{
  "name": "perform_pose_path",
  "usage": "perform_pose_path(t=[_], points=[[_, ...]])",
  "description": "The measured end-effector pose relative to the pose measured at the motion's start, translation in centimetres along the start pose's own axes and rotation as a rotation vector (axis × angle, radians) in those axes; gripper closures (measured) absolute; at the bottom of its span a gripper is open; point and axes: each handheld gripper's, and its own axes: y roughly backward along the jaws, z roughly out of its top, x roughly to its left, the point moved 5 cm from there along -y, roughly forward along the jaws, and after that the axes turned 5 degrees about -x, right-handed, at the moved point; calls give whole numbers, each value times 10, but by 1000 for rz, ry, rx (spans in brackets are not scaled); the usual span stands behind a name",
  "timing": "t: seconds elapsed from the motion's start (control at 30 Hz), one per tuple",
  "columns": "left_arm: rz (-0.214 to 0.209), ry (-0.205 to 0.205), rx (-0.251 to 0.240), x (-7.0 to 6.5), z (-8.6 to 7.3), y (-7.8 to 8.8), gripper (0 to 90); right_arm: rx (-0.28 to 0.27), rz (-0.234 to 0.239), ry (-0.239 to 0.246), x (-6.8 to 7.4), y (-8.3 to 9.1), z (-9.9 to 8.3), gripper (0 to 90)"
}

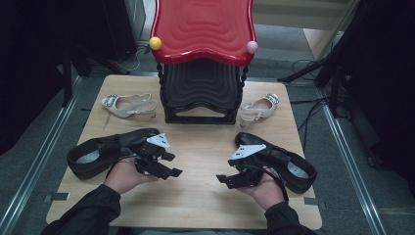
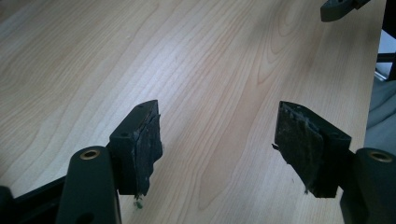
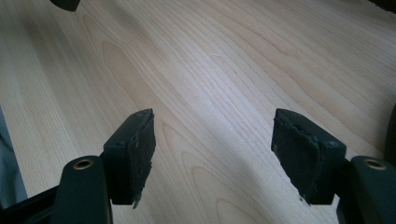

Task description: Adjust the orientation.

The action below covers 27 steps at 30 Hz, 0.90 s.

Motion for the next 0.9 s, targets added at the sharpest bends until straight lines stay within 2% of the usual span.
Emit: perform_pose_path(t=[0.13,0.27,0.47,0.7,0.8,0.9], points=[[8,13,-10,0,2,5,323,-9,3,4,0,0,1,312],[4,22,1,-2,4,11,336,-10,5,14,0,0,2,312],[-2,58,-14,-2,7,23,337,-12,8,13,0,-1,5,312],[16,89,-28,5,3,39,325,-9,21,27,1,-5,9,312],[33,127,-50,11,0,49,327,-2,24,25,1,-7,10,312],[44,138,-47,13,-5,56,347,4,26,28,2,-9,11,312]])
